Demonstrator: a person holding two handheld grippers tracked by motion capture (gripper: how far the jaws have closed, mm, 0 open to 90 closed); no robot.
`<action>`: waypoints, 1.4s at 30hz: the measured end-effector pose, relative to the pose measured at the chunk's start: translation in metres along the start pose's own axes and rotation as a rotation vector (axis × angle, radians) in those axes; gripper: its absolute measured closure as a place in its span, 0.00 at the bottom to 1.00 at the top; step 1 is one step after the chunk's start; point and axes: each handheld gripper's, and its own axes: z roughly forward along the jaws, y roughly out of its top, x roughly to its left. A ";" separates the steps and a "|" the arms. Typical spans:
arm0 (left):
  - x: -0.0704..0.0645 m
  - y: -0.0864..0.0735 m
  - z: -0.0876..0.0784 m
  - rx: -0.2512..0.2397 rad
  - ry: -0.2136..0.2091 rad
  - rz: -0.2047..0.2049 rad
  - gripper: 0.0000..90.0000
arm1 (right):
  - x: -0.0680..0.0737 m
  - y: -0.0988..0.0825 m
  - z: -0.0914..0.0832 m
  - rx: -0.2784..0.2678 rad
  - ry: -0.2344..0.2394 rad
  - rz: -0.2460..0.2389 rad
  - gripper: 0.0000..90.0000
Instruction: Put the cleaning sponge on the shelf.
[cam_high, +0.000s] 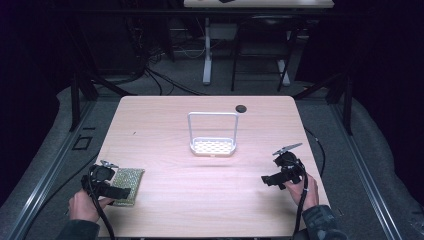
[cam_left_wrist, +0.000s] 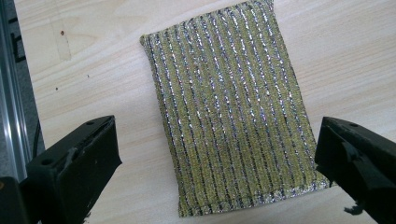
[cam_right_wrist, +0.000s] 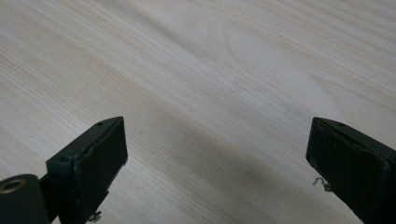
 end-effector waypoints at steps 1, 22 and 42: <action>-0.001 0.001 0.002 0.007 -0.002 0.004 0.00 | 0.000 0.000 0.000 0.005 0.005 0.001 0.05; -0.005 0.014 0.028 0.088 -0.027 -0.002 0.00 | 0.002 0.001 0.001 0.015 0.022 -0.023 0.07; -0.013 0.015 0.034 0.126 -0.047 0.022 0.02 | 0.001 0.001 0.002 0.017 0.034 -0.023 0.08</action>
